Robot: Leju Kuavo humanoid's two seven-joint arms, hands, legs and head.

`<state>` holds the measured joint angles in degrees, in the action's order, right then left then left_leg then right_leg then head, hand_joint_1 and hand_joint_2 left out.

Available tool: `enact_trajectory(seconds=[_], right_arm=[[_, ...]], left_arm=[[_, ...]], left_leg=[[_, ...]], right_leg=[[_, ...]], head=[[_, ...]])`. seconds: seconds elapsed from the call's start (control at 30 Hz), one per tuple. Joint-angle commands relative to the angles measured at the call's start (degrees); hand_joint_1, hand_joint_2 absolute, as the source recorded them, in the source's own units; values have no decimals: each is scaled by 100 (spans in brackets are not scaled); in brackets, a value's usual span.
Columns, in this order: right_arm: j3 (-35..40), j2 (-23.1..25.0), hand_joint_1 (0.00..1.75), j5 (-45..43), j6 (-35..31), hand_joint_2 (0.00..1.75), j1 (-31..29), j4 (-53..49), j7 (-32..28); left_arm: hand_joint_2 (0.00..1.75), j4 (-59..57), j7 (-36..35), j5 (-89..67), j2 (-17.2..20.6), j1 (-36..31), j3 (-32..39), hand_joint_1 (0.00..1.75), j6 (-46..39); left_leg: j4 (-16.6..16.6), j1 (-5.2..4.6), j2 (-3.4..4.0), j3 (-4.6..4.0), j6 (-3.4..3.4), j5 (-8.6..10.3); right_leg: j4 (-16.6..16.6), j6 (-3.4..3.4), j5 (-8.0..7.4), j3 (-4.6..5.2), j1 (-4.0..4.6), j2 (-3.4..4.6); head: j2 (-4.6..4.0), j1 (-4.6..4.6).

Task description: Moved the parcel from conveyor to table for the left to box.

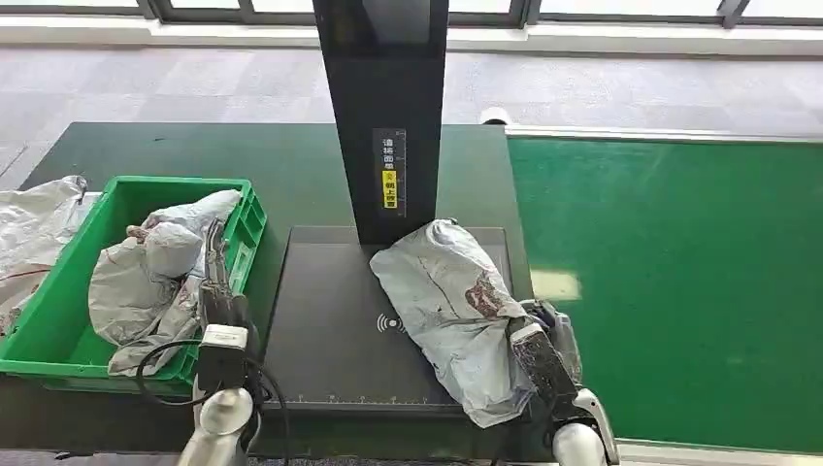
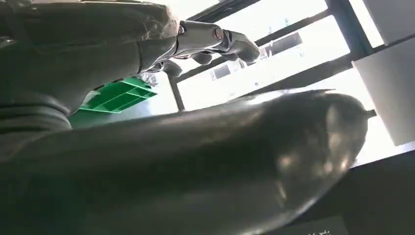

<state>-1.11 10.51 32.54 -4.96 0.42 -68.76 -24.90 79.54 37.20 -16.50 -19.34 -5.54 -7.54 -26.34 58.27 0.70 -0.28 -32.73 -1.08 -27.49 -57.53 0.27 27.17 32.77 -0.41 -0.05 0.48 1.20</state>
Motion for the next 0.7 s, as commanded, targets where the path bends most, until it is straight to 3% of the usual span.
enact_trajectory(seconds=[0.03, 0.23, 0.27, 0.3, 0.7], right_arm=[[-100, -43, 175, 140, 144, 175, -81, 436, 73], [-107, -53, 175, 20, 268, 175, -162, 568, -65], [-89, -62, 157, -27, 338, 175, -173, 567, -150], [-98, -45, 0, -112, 394, 175, -177, 529, -252], [-7, -18, 0, -535, 856, 175, -126, 332, -492]], left_arm=[[0, -583, -26, 95, 286, -337, -189, 0, 26], [0, -568, 18, -49, 313, -310, -279, 0, -90], [0, -566, 16, -87, 309, -312, -297, 0, -126], [0, -565, -1, -187, 290, -312, -318, 0, -259], [0, -586, -110, -232, 241, -282, -407, 0, -454]], left_leg=[[-12, -2, -3, 10, 3, 5], [-20, -7, 4, 14, 5, 9], [-15, -4, 3, 10, 4, 7], [-20, -6, 4, 12, 5, 10], [-11, -5, 5, 6, 3, 4]], right_leg=[[10, -1, -2, -10, -2, -5], [14, -1, -7, -11, -5, 1], [12, -1, -6, -8, -3, 0], [15, -1, -8, -10, -5, 1], [7, -1, -4, -4, -4, 3]], head=[[0, 0], [0, 0], [0, 0], [-2, 0], [0, 0]])
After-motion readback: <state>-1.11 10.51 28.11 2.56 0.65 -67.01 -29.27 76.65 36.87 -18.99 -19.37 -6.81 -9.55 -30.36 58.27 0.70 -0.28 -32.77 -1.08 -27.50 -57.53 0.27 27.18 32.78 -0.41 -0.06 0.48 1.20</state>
